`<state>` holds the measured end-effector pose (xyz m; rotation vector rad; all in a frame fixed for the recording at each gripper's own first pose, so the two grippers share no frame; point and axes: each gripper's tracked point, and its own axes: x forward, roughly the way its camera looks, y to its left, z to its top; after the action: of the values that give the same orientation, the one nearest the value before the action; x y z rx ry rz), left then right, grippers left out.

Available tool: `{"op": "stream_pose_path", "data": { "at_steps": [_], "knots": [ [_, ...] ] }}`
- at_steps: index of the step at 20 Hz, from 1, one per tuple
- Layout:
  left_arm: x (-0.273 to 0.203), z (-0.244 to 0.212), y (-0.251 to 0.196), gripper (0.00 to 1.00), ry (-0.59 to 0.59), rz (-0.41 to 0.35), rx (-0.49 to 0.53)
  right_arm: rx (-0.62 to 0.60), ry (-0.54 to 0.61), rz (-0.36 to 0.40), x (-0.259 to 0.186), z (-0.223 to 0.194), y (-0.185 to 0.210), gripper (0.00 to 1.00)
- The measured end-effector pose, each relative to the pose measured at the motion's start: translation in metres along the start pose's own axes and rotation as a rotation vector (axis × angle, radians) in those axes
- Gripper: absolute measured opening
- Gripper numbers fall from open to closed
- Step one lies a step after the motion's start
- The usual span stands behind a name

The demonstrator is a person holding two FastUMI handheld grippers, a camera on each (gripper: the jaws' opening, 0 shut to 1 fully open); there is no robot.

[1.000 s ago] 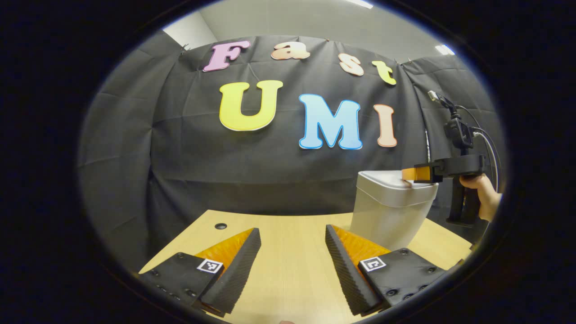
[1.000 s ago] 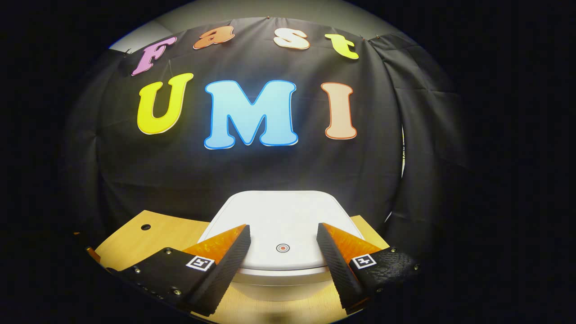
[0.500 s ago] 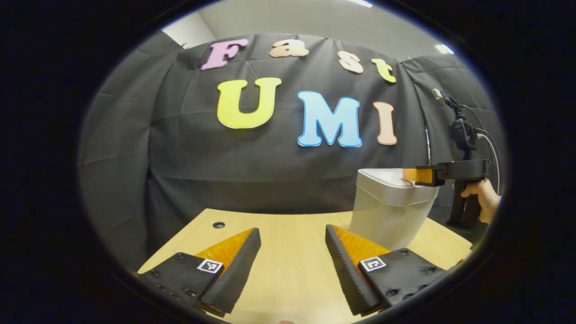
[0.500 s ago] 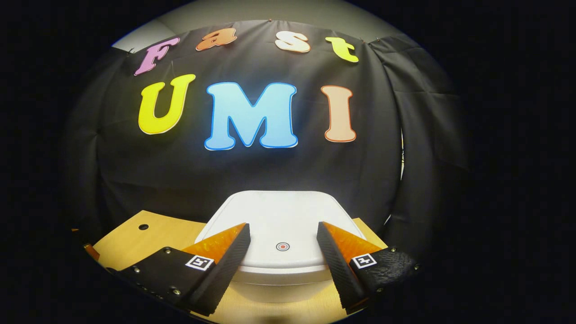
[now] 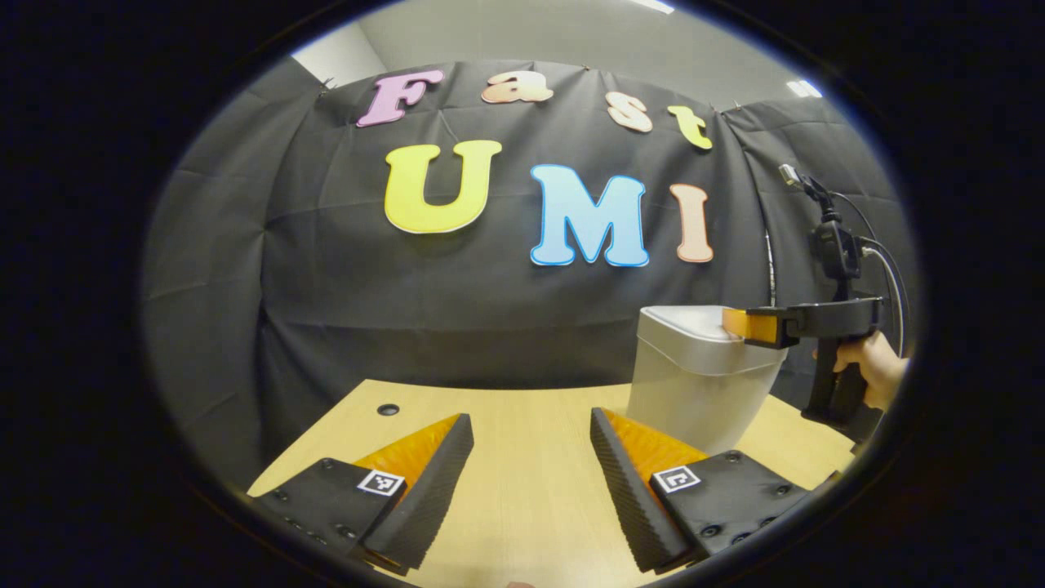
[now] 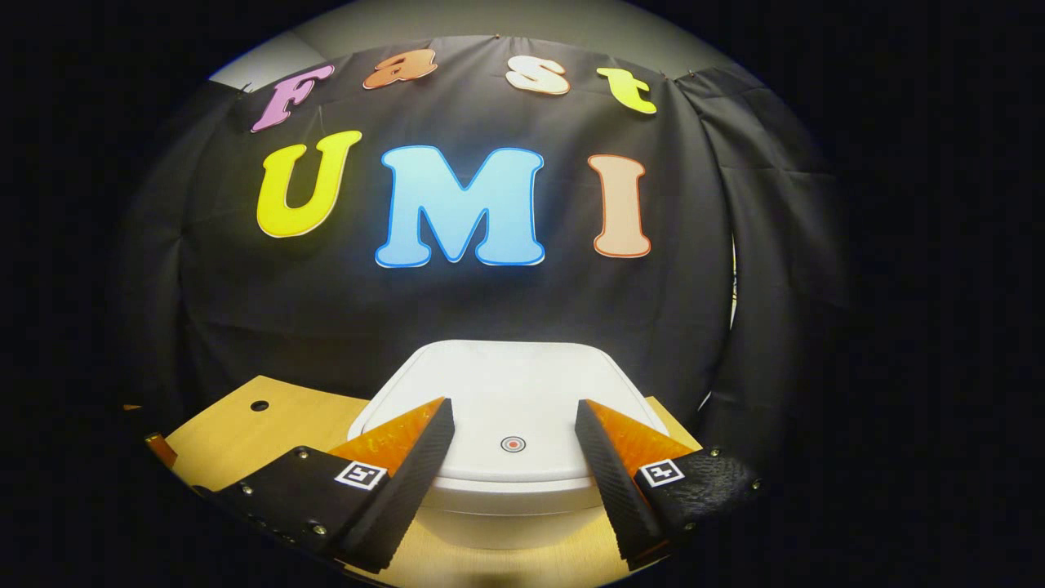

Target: Press the lid of the desktop garbage bin to open it, pick up the crumpled paper on the desktop and throw it into the bin, then pick up the pop can on the desktop and drop it into the bin, and finally close the garbage bin lid.

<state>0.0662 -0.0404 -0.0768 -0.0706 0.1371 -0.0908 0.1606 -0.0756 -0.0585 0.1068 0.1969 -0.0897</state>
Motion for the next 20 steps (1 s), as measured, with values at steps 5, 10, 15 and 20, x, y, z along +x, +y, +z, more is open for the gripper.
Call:
{"op": "stream_pose_path", "data": {
  "at_steps": [5,10,15,20],
  "knots": [
    [-0.006,0.004,-0.001,1.0,-0.013,-0.002,-0.004,0.014,-0.027,0.002,0.003,0.001,0.001,0.97],
    [-0.015,0.01,0.0,1.0,-0.031,0.004,0.001,0.027,-0.042,0.003,0.004,0.003,0.002,0.96],
    [-0.021,0.016,-0.002,1.0,-0.043,0.008,0.016,0.034,-0.054,-0.006,0.004,0.005,0.001,0.95],
    [-0.026,0.016,-0.002,0.95,-0.041,0.019,0.012,0.04,-0.045,-0.001,0.005,0.005,0.001,0.95]
  ]
}}
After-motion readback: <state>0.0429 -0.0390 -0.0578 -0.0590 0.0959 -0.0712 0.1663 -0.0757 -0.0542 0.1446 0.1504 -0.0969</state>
